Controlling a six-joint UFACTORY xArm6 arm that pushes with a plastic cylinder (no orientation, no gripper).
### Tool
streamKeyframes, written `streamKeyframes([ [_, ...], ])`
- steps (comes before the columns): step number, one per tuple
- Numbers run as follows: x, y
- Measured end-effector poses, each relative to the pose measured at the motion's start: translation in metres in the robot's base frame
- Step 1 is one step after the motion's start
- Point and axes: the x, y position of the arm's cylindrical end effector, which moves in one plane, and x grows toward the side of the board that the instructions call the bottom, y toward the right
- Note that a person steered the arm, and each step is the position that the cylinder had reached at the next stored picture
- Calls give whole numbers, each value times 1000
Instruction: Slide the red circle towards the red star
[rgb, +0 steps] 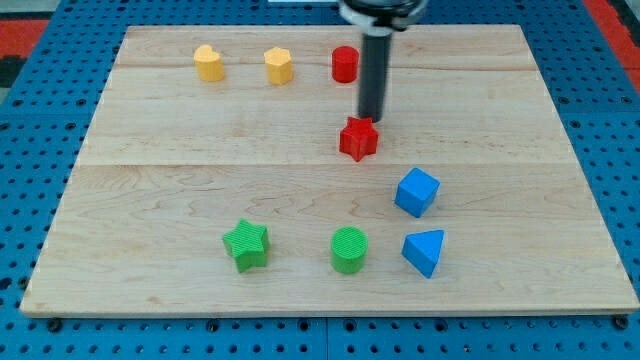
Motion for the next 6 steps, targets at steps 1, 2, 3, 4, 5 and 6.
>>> streamKeyframes([
  [1,-93,80],
  [2,-130,20],
  [3,-111,-55],
  [4,-59,-70],
  [5,-50,-67],
  [6,-58,20],
])
